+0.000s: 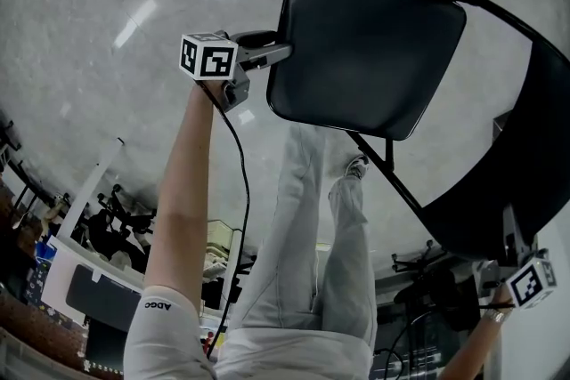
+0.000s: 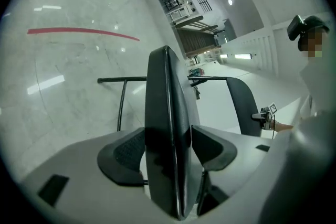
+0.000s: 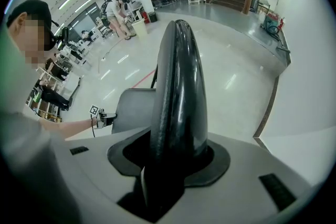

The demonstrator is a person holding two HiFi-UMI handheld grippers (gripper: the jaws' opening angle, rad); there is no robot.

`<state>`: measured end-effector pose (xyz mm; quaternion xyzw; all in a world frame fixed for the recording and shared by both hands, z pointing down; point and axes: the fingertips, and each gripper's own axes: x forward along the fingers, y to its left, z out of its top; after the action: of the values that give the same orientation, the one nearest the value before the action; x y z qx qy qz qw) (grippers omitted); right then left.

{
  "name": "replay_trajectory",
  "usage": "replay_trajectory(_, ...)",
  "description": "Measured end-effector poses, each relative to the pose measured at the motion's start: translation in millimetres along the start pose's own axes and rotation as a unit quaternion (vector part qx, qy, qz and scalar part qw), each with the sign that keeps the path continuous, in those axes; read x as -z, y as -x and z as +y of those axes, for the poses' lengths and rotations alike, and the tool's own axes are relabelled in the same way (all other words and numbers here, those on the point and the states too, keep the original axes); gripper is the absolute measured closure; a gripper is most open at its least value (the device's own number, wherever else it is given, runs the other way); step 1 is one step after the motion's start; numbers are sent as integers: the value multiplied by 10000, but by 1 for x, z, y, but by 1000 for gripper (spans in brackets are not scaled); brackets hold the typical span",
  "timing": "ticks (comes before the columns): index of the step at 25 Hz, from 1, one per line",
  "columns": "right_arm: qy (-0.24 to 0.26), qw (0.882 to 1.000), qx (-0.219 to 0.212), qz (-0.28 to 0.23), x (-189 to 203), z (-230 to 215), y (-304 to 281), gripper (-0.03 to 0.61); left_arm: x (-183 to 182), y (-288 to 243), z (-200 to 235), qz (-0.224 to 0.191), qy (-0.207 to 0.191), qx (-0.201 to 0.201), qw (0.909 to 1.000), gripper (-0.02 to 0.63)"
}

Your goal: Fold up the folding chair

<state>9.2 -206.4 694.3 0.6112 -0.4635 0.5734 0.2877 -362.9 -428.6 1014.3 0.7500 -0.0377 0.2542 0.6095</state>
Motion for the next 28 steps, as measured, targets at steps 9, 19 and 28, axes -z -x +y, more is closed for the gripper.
replay_trajectory(9, -15, 10000, 24, -49, -1, -3, 6, 413, 1, -38, -8, 296, 269, 408, 9984, 298)
replay_trajectory(19, 110, 9999, 21, -63, -1, -8, 2, 414, 4, -46, -3, 90, 328, 199, 9992, 299)
replay_trajectory(28, 142, 9990, -395, -169, 2, -51, 13, 414, 2, -57, -42, 158, 306, 7, 9994, 299)
